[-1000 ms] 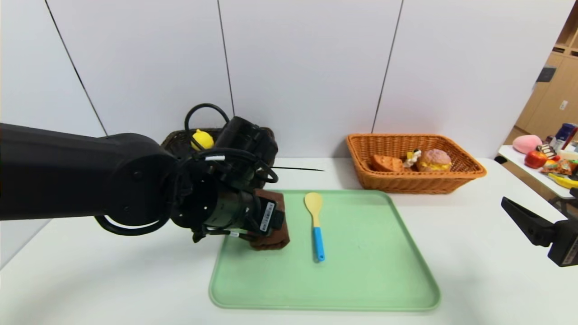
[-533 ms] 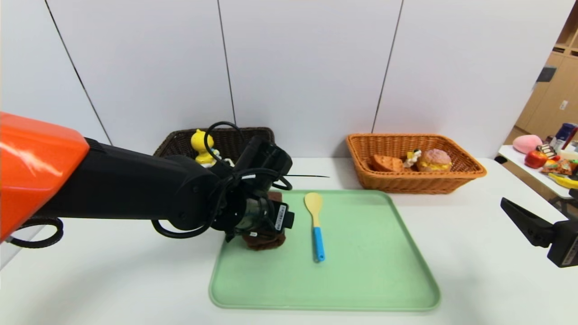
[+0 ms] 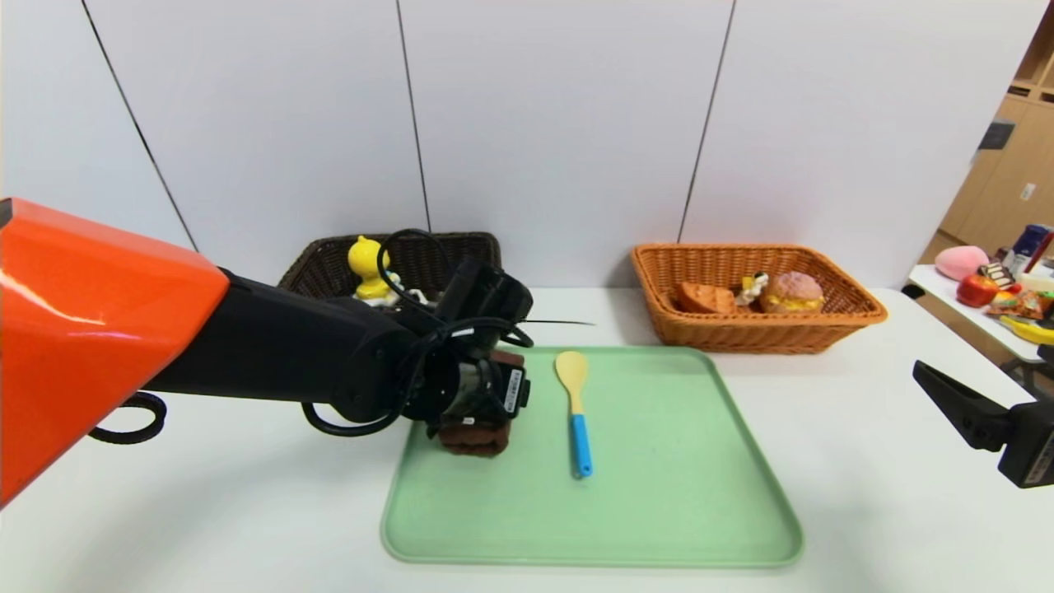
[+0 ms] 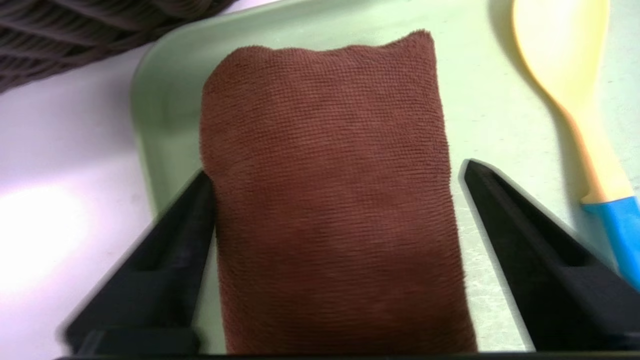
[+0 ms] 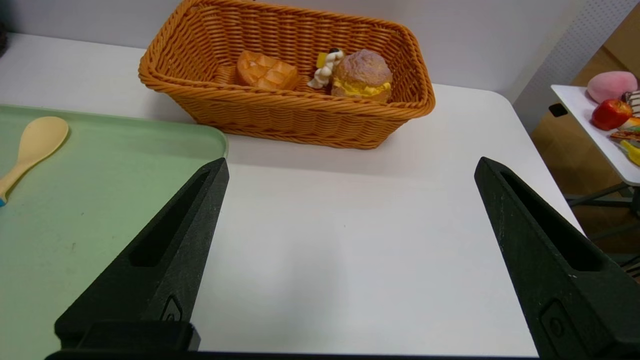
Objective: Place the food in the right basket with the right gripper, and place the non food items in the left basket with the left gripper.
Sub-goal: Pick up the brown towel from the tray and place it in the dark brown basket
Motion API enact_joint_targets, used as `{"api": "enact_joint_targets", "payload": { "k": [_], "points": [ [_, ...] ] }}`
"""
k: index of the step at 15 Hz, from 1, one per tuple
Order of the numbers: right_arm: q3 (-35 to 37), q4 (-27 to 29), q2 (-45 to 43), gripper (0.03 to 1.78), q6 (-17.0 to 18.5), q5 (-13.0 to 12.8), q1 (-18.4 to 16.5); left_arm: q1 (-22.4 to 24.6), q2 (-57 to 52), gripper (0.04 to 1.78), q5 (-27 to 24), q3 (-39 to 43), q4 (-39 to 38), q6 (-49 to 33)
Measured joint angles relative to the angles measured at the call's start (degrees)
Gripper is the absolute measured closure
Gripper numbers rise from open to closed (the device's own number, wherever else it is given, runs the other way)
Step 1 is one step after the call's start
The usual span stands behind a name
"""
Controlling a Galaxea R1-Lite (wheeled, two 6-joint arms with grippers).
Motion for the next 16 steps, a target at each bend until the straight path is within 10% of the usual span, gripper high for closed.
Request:
{"api": "enact_joint_targets", "payload": {
  "k": [6, 7, 16],
  "points": [
    [0.0, 0.0, 0.2, 0.11, 0.1, 0.0, 0.0, -0.2, -0.5, 1.1, -0.1, 0.2, 0.2, -0.1],
    [0.1, 0.0, 0.2, 0.11, 0.1, 0.0, 0.0, -0.2, -0.8, 1.47, -0.1, 0.2, 0.3, 0.0],
    [1.4, 0.0, 0.2, 0.11, 0.1, -0.1, 0.0, -0.6, -14.9, 1.52, -1.2, -4.7, 1.1, 6.6]
  ]
}}
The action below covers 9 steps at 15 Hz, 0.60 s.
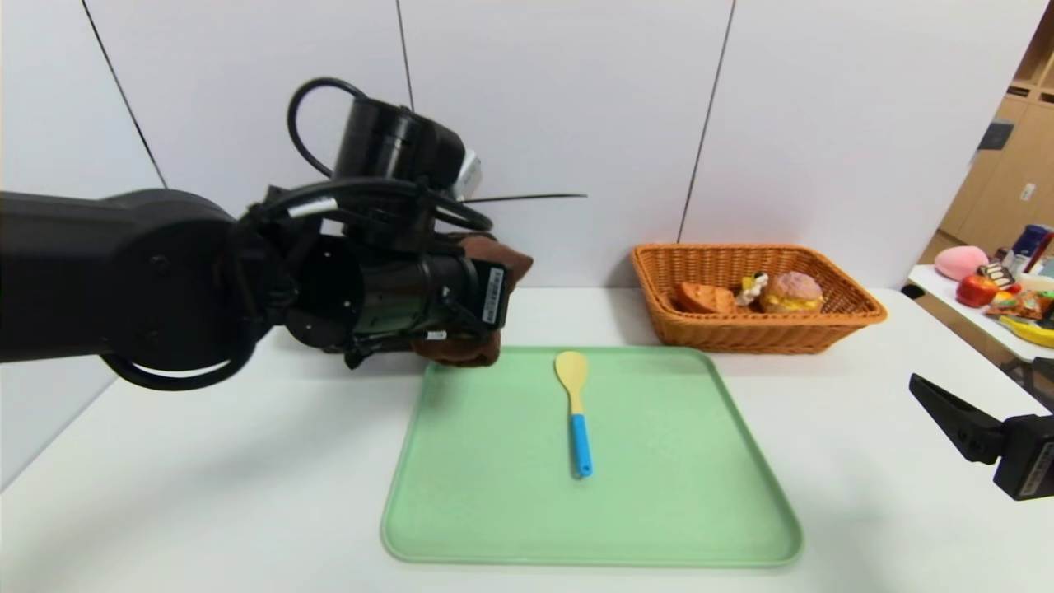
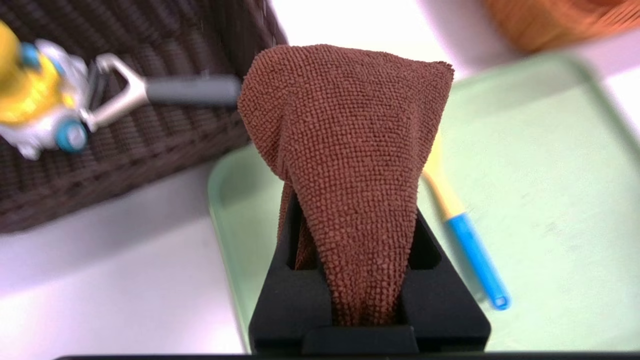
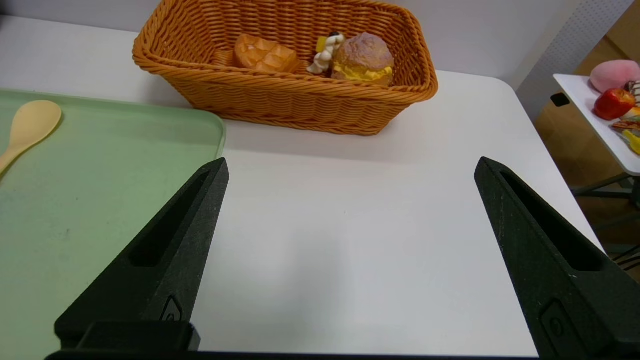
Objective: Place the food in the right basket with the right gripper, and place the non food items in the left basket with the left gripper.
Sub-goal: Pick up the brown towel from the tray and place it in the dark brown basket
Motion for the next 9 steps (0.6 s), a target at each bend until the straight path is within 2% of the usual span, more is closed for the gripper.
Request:
{"api": "enact_joint_targets", "payload": {
  "k": [5, 9],
  "points": [
    [0.6, -0.1, 0.0, 0.11, 0.0, -0.1, 0.0, 11.1, 1.0, 1.52, -5.5, -8.7, 0.5, 4.9],
    [0.6, -0.2, 0.0, 0.11, 0.1, -0.1, 0.0, 17.3, 8.1, 1.52, -6.1, -15.0, 0.6, 9.6]
  ]
}}
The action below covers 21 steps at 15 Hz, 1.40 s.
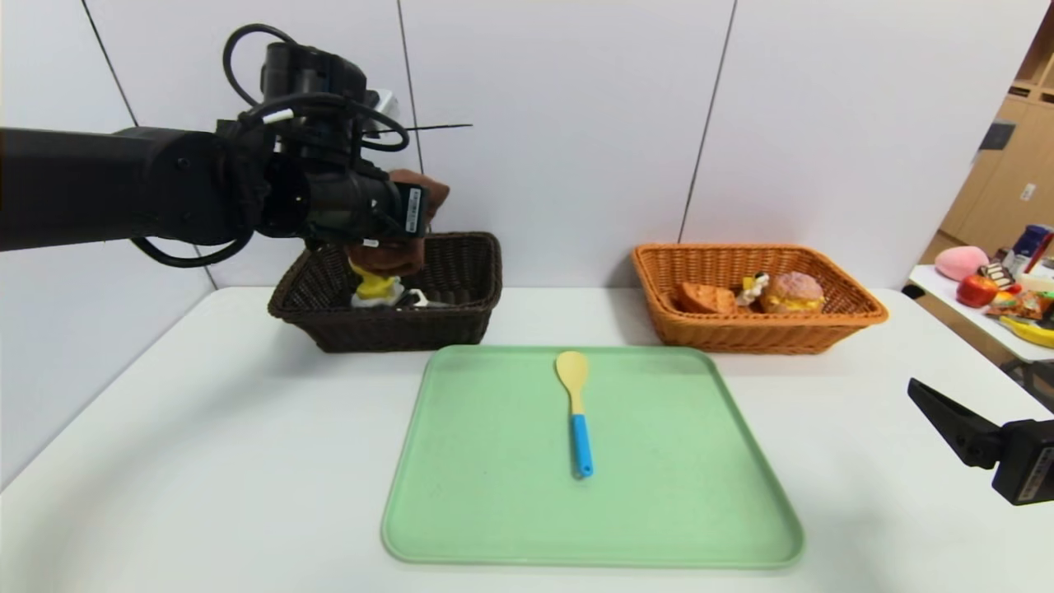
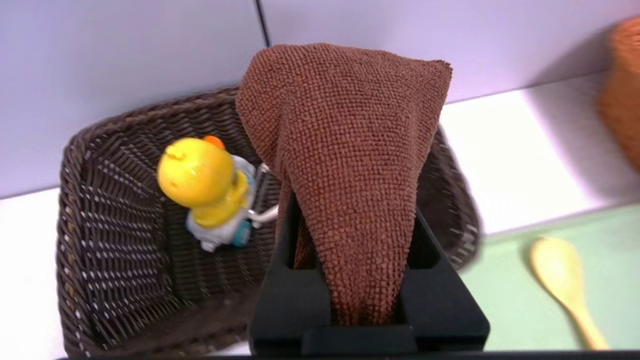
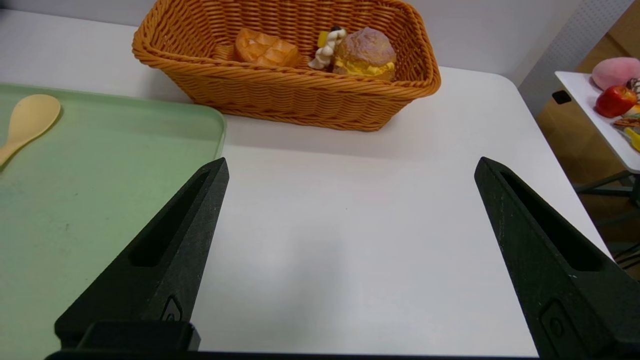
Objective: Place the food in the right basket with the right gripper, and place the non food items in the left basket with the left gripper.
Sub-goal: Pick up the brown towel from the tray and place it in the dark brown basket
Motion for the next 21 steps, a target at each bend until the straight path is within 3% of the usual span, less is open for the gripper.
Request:
{"api": "enact_joint_targets", "payload": {
  "k": [5, 17, 21],
  "points": [
    [0.0, 0.1, 0.0, 0.11, 0.1, 0.0, 0.0, 1.1, 9.2, 1.52, 0.0, -6.7, -0.1, 1.1],
    [0.1, 0.1, 0.3, 0.11, 0.9, 0.0, 0.0, 0.8, 18.0, 1.52, 0.4, -7.7, -2.6, 1.4],
    [0.0, 0.1, 0.6, 0.11, 0.9, 0.0, 0.0, 0.9, 18.3, 0.98, 0.4, -7.8, -2.6, 1.4]
  ]
}}
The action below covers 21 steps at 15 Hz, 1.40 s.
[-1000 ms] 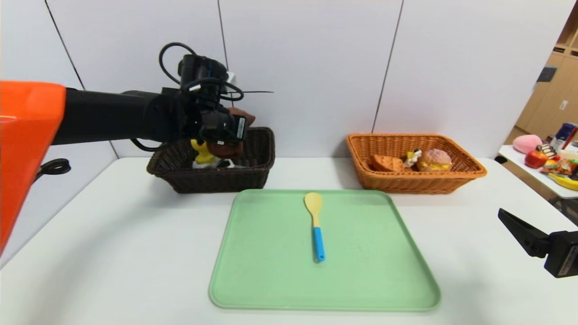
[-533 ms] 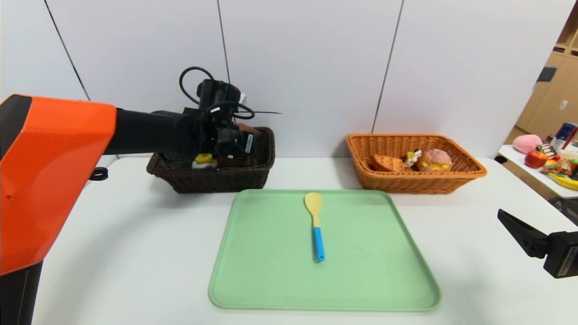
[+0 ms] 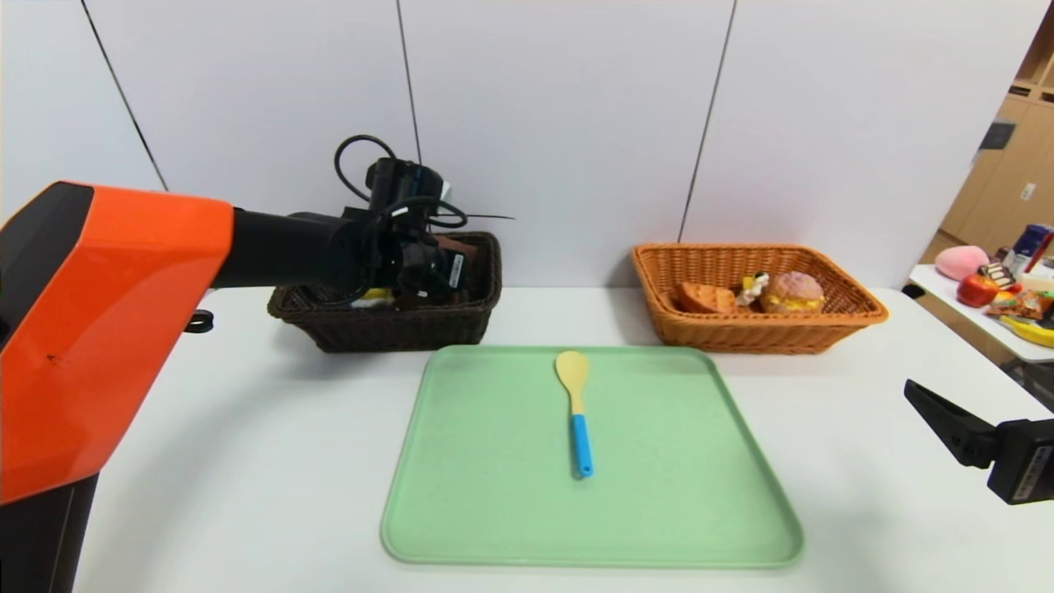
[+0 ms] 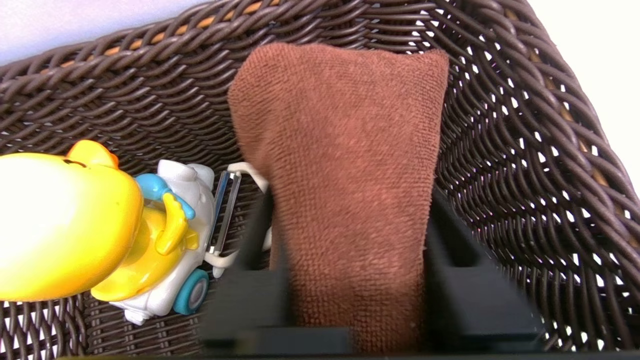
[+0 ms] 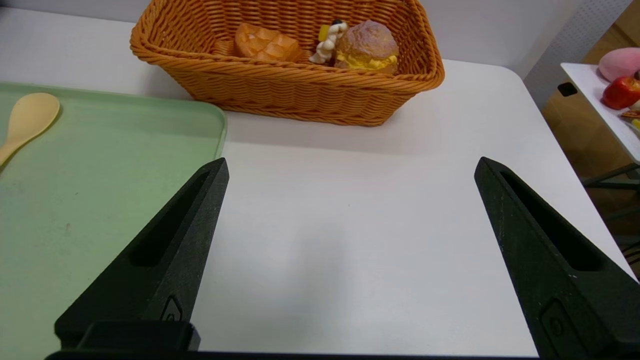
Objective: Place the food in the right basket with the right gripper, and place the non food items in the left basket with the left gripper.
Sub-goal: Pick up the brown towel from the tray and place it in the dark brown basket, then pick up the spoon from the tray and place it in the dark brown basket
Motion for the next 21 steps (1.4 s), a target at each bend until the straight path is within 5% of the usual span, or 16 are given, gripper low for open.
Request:
{"api": "enact_joint_targets", "payload": {
  "k": [6, 16, 21],
  "points": [
    [0.0, 0.0, 0.2, 0.11, 0.0, 0.0, 0.0, 0.0, 0.0, 0.51, 0.3, 0.0, -0.1, -0.1],
    [0.3, 0.0, 0.0, 0.11, 0.1, 0.0, 0.0, 2.6, -5.4, 0.23, 0.0, -7.2, -3.8, -1.0],
    [0.8, -0.2, -0.3, 0.11, 0.1, -0.1, 0.0, -5.4, -17.9, 0.18, 0.1, 6.1, -3.9, -7.2]
  ]
}}
